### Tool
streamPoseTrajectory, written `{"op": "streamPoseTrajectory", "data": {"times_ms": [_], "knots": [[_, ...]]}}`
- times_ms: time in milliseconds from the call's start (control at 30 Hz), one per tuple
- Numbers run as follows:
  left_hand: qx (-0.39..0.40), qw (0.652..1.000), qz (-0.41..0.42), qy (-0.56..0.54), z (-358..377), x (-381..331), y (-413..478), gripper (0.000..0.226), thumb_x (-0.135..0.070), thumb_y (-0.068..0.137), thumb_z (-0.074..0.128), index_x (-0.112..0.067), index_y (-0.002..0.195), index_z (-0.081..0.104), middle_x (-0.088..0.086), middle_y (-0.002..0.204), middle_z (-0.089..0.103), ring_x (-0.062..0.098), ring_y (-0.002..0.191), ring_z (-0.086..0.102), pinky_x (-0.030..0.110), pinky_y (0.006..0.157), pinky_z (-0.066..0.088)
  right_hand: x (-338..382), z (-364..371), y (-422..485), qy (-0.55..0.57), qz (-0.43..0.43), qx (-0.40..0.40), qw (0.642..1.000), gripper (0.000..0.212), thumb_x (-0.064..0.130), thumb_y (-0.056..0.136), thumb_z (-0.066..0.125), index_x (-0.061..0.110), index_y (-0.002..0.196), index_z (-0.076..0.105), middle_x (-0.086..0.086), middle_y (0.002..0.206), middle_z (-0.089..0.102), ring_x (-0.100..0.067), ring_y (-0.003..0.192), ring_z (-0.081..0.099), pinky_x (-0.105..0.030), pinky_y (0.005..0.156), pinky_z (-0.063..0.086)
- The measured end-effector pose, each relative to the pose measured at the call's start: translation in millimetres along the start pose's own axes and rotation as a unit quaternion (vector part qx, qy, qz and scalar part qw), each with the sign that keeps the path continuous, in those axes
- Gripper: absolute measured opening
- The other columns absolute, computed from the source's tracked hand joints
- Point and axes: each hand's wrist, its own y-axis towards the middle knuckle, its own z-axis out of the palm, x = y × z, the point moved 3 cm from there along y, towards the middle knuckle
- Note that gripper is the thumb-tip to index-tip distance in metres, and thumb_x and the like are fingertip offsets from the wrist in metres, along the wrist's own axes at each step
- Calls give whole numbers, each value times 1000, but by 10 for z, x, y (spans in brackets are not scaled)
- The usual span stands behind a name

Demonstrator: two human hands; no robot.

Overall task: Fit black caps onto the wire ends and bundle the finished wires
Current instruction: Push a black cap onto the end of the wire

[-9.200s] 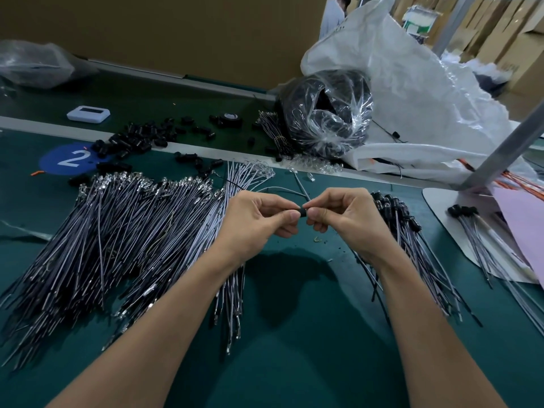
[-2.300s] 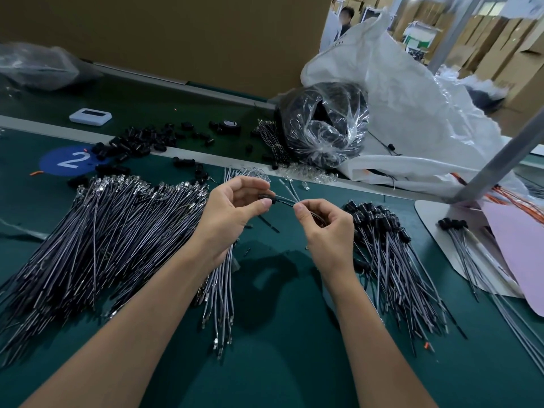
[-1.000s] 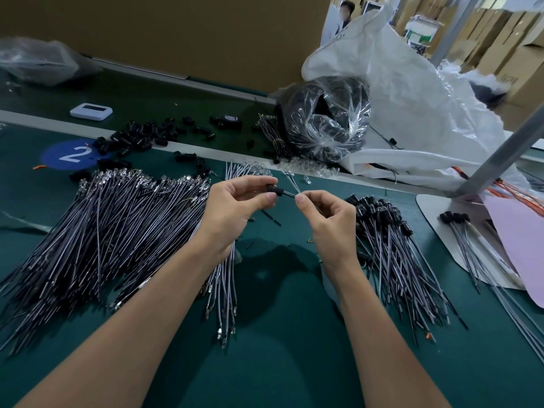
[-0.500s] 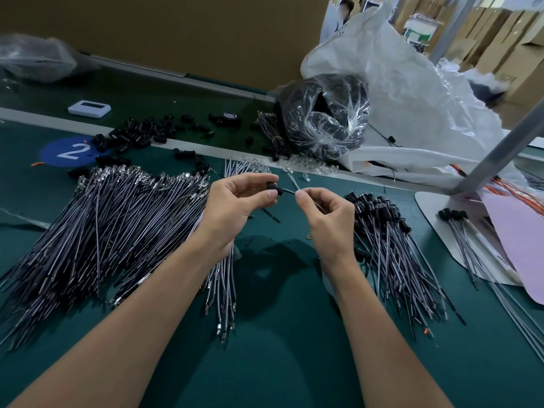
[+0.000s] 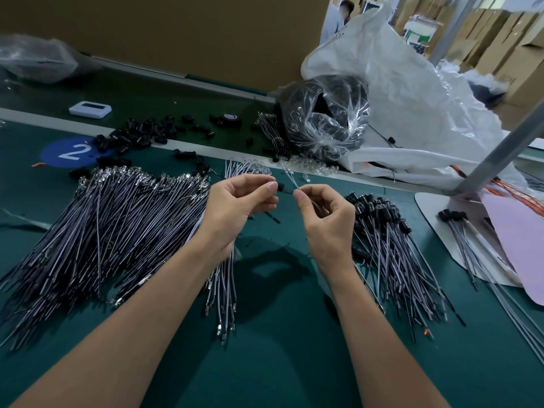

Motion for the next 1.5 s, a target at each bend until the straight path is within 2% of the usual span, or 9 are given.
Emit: {"op": "streamPoseTrajectory", "data": {"times_ms": [267, 567, 767, 867, 1000, 1167, 1300, 1400, 1500], "knots": [[-2, 1000, -9, 24, -5, 24, 4, 23, -23, 70, 76, -8, 87, 73, 5, 71, 72, 14, 61, 66, 22, 61, 56, -9, -9, 0, -52, -42, -10, 998, 2, 7, 87, 70, 7, 86, 69, 4, 74, 65, -1, 65, 58, -14, 64, 45], [-2, 998, -13, 62, 17, 10, -19, 27, -30, 71, 75, -6, 84, 72, 6, 67, 71, 14, 56, 64, 21, 56, 55, -24, -32, -2, -85, -72, -39, 993, 3, 10, 87, 70, 10, 85, 69, 1, 76, 66, -8, 67, 61, -17, 65, 48], [9, 997, -9, 75, 42, 29, -36, 18, -24, 76, 74, -7, 81, 71, 7, 65, 70, 14, 54, 63, 20, 53, 54, -33, 19, -26, -95, -73, -1, 993, 1, 8, 87, 71, 8, 86, 70, -1, 78, 69, -9, 70, 64, -19, 67, 51], [2, 997, -10, 76, 40, 32, -27, 15, -19, 81, 73, -4, 84, 72, 8, 66, 71, 14, 54, 63, 20, 53, 54, -31, 26, -23, -77, -56, 8, 995, 3, 8, 86, 72, 10, 84, 71, 2, 76, 69, -7, 67, 63, -19, 65, 49], [-14, 997, 3, 74, 29, 25, -18, 8, -13, 83, 72, -9, 90, 72, 9, 71, 72, 13, 57, 64, 20, 54, 54, -37, 40, -19, -48, -22, 20, 998, 7, 9, 84, 74, 14, 80, 74, 14, 65, 66, 2, 56, 56, -11, 58, 41], [26, 999, -28, 28, 43, 7, -26, 21, -16, 72, 74, -6, 90, 74, 9, 74, 74, 14, 59, 67, 20, 58, 56, -48, 7, 0, -15, 8, 14, 1000, 10, 8, 85, 73, 16, 80, 73, 4, 68, 71, -12, 57, 66, -26, 61, 54], [51, 998, -40, 25, 55, 21, -28, 15, -4, 82, 68, -3, 97, 72, 12, 78, 75, 16, 65, 72, 21, 59, 57, -65, 3, 3, 39, 49, 23, 998, 13, 6, 86, 71, 17, 79, 70, 1, 68, 72, -13, 58, 68, -22, 58, 51], [38, 998, -36, 30, 38, 18, -23, 18, -8, 80, 69, -5, 97, 73, 11, 79, 75, 16, 66, 72, 21, 61, 57, -68, 28, 2, 63, 68, 28, 995, 12, 6, 90, 67, 15, 81, 68, -7, 72, 74, -23, 64, 71, -25, 56, 51], [4, 999, -35, -4, -8, 7, -3, 20, -11, 75, 70, -5, 94, 73, 9, 76, 74, 15, 63, 70, 21, 61, 57, -63, -30, 15, 47, 56, -7, 997, 10, 7, 90, 67, 15, 84, 69, -3, 75, 74, -16, 68, 71, -22, 62, 52]]}}
